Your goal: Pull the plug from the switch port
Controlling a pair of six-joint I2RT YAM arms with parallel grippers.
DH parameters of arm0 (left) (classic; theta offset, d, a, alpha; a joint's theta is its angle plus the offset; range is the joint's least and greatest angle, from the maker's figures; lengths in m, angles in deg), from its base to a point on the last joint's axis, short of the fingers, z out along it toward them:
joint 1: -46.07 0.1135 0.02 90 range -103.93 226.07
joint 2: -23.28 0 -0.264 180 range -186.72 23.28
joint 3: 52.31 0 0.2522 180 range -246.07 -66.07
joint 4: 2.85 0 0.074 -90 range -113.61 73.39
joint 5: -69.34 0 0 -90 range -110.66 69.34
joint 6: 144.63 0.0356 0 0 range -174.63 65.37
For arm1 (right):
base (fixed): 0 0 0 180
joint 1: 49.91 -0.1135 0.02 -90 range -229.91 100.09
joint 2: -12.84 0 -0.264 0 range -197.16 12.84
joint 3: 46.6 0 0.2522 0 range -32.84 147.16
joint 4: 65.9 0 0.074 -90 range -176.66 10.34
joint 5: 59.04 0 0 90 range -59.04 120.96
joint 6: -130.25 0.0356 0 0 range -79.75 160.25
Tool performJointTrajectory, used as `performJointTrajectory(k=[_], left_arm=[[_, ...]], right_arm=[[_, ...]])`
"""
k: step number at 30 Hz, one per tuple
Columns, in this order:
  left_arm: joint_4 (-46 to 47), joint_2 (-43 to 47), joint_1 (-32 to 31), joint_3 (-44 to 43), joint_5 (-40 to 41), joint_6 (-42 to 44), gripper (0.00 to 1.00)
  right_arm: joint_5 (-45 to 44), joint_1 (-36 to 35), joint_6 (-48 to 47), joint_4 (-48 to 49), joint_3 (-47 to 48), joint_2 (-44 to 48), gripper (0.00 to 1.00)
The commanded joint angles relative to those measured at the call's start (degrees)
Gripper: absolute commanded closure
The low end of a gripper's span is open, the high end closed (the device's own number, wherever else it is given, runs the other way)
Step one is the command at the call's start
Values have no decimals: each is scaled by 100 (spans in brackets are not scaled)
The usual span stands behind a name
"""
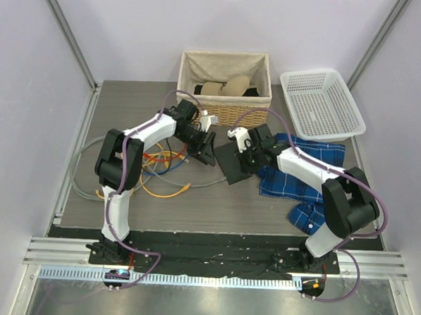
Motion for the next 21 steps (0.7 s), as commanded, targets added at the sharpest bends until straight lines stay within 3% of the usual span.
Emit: performJointTrajectory(k=[1, 5, 8, 13, 16, 21], left_arm=[[201, -523, -7, -399, 221, -29, 48], [432, -1190, -43, -758, -42, -310, 49], [362, -1787, -122, -1678, -157, -363, 49], [55, -1949, -113, -2605, 308, -100, 48], [-34, -1519, -69, -2369, 318, 163, 47], [-87, -754, -51, -929, -305, 349, 46]], right_arm=[[130, 146, 140, 55, -279, 365, 99], [130, 374, 184, 46, -332, 479, 99], [130, 629, 272, 20, -314, 497, 99], [235, 910, 413, -15, -349, 462, 99], [376, 911, 466, 11, -393, 427, 99], [543, 911, 598, 99, -271, 260, 99]])
